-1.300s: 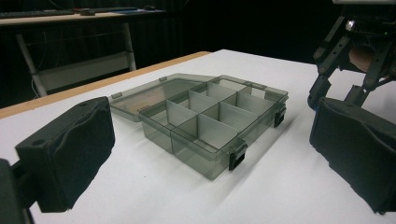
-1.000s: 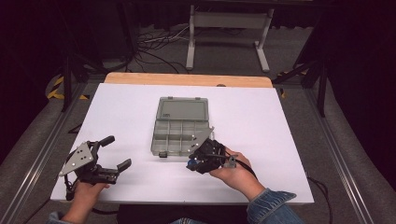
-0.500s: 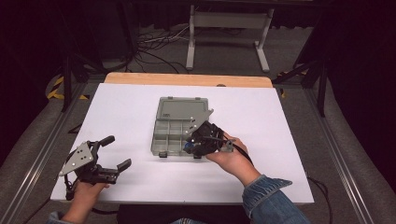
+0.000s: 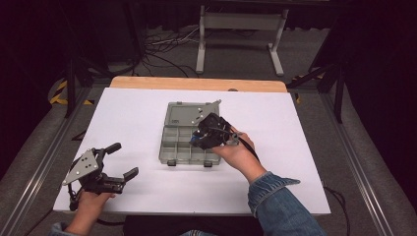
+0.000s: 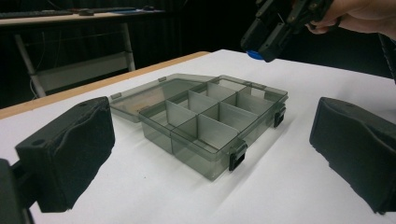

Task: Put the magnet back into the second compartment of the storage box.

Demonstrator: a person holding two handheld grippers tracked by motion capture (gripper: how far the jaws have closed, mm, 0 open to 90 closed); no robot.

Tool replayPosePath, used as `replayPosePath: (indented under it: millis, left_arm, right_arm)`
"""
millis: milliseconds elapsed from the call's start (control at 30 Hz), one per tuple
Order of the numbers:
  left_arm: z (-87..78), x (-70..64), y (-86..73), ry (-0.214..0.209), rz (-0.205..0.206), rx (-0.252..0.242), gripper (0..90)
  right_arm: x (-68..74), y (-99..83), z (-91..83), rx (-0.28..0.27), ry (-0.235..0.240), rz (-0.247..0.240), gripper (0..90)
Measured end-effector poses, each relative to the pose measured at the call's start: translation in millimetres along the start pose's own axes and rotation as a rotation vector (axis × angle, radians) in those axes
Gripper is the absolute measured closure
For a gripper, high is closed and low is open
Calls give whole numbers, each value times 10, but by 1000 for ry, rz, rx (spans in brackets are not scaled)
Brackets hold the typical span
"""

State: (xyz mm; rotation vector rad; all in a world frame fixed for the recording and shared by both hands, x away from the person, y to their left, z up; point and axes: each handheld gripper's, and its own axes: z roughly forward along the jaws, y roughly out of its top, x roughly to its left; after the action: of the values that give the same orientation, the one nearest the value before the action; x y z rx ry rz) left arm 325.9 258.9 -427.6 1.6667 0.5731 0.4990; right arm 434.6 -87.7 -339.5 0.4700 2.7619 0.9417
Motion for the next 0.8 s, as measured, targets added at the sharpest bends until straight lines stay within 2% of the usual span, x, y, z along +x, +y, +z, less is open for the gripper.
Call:
replayPosePath:
  millis: [800]
  left_arm:
    - [1,10,-3,-5,1,8,8]
  right_arm:
    - [-380,231,269,2,-40,61,633]
